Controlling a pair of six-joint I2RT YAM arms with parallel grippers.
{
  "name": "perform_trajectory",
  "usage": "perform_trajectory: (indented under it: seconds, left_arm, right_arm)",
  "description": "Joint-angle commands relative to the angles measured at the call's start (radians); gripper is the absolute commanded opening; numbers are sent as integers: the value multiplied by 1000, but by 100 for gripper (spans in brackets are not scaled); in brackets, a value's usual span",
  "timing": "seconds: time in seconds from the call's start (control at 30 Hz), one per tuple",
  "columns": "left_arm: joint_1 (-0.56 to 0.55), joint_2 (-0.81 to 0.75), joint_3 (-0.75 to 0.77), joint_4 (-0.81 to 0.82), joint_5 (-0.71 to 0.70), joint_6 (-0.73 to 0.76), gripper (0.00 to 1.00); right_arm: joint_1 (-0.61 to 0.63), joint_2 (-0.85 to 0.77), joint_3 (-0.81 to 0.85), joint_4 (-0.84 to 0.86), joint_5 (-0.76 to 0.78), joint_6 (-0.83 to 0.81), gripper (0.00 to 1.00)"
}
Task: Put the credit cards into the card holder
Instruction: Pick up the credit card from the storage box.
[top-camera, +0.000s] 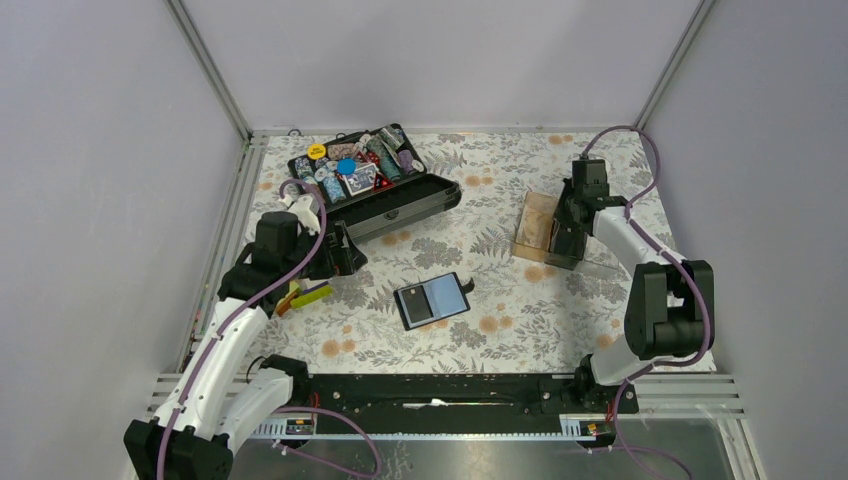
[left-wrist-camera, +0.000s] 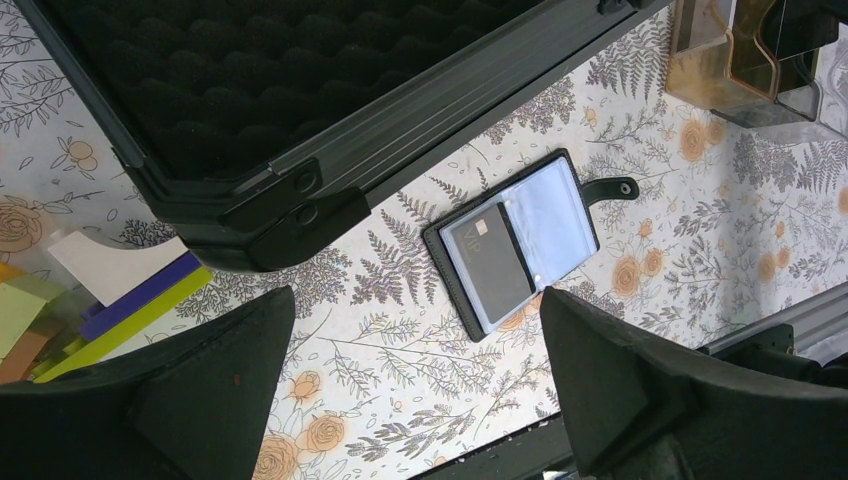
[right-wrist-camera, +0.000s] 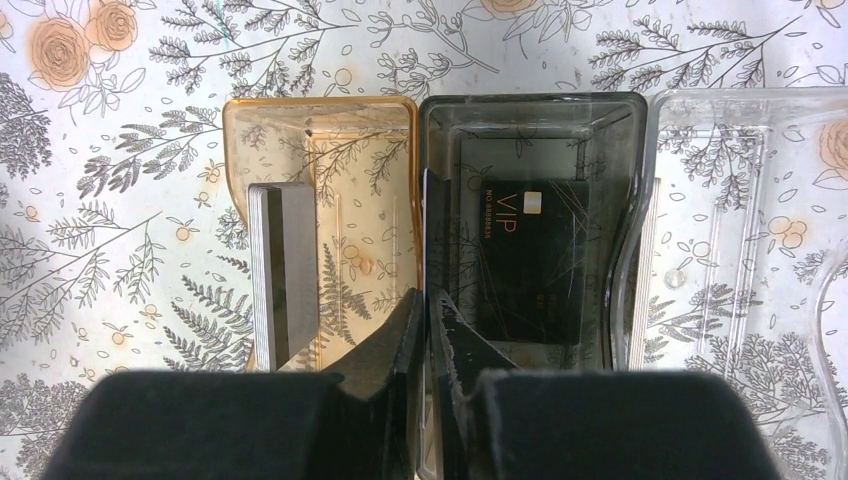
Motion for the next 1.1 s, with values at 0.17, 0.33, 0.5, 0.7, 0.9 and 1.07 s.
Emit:
perform_trajectory:
  seconds: [0.17,0.33,0.5,0.7,0.9,1.07]
  left_arm:
    - [7,3,-1,50,32,-6,99]
    - [9,3,-2,51,36,-6,99]
    - [10,3,-4,53,40,-7,99]
    - [12,6,-4,54,48,-7,99]
    - [14,7,-4,56,53,-7,99]
    - [15,2,-7,56,50,-9,99]
  right_arm:
    - [0,-31,18,-25,40,1,7]
    - [0,-10,16,-25,39,2,2]
    - [1,-6,18,-24,61,-4,0]
    - [1,1,8,-8,41,-6,2]
    - [1,27,12,-8,25,-2,0]
    - [4,-5,6,-4,49,-8,0]
